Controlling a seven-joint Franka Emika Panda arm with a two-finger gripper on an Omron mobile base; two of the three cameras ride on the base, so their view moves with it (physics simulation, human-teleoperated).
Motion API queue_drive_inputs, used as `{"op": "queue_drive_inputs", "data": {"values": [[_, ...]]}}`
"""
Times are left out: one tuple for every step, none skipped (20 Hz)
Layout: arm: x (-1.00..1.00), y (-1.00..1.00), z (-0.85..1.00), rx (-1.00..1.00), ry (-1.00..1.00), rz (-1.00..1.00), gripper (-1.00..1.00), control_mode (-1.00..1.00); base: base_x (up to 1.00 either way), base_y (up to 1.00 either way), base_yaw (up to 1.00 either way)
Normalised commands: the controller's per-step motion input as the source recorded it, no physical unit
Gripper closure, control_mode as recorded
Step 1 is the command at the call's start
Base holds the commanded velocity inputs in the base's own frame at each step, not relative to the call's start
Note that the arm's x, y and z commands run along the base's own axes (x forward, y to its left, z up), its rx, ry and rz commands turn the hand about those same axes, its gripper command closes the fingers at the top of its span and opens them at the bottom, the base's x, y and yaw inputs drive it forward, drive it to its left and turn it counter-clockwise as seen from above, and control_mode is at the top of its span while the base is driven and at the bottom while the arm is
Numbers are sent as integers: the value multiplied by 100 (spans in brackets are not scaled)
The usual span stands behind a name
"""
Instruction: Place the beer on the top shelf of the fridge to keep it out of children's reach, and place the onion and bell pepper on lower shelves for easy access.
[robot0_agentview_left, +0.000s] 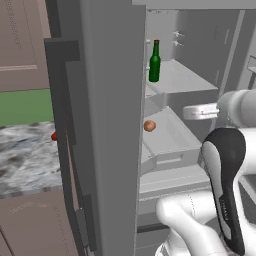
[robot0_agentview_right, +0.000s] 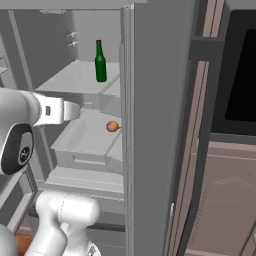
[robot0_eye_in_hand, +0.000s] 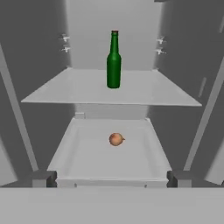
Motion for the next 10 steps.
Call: {"op": "queue_drive_inputs", "data": {"values": [[-62,0,0,0,7,0,-100,-100,0,0,0],[-62,0,0,0,6,0,-100,-100,0,0,0],[-65,0,0,0,5,0,-100,-100,0,0,0],[0,0,0,0,0,0,-100,100,-68,0,0],[0,0,0,0,0,0,-100,100,-72,0,0],[0,0,0,0,0,0,-100,100,-77,0,0],[0,0,0,0,0,0,-100,100,-79,0,0],[0,0,0,0,0,0,-100,100,-84,0,0],[0,0,0,0,0,0,-100,100,-88,0,0],[0,0,0,0,0,0,-100,100,-89,0,0]]}}
